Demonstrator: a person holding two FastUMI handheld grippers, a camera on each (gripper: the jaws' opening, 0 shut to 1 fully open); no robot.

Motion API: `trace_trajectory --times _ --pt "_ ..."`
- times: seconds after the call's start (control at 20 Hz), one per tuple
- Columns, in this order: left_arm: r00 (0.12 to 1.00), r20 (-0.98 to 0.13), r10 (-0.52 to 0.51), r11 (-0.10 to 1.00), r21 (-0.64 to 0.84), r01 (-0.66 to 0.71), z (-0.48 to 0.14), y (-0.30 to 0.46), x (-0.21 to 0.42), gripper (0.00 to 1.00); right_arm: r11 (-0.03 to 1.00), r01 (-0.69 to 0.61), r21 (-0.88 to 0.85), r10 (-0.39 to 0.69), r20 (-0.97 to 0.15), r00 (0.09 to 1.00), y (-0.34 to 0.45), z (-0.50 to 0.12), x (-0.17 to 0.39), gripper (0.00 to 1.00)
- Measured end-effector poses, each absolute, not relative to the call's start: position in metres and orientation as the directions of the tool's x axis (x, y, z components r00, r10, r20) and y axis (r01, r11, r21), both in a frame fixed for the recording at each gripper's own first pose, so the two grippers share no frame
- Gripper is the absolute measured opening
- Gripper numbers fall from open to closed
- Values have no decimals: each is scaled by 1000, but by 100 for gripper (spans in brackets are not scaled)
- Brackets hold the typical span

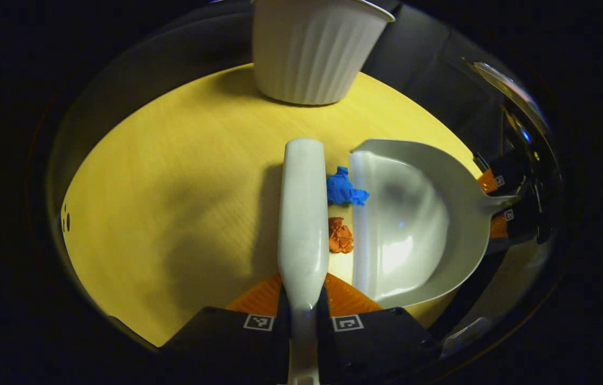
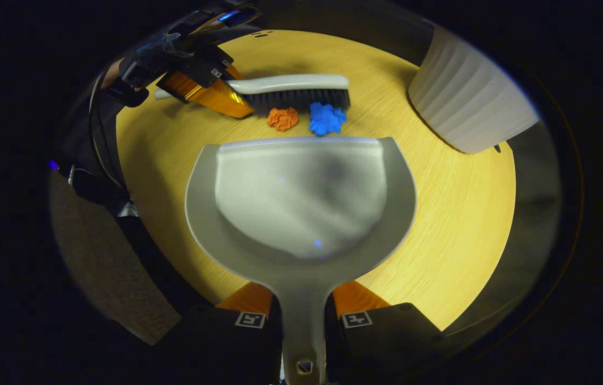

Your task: Pick up the small broom and dustpan from the desktop, sweep the trash into the dustpan with the broom, and then empty the trash into the garbage bin.

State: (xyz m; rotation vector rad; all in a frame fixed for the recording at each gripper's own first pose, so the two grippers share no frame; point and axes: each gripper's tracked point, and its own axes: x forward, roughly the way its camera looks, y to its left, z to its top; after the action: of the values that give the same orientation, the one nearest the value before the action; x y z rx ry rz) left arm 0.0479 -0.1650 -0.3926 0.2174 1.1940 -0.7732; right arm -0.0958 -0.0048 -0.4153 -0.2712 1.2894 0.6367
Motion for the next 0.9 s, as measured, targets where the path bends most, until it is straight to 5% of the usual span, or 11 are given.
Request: trace_trajectory --times 0.3,0.9 --pt "84 -862 -499 712 -353 607 -375 -194 21 25 816 -556 157 315 -928 201 2 -422 -97 37" --pt "356 -871 -339 905 -199 375 -312 -65 36 24 957 -268 115 208 -912 353 -9 -404 -91 37"
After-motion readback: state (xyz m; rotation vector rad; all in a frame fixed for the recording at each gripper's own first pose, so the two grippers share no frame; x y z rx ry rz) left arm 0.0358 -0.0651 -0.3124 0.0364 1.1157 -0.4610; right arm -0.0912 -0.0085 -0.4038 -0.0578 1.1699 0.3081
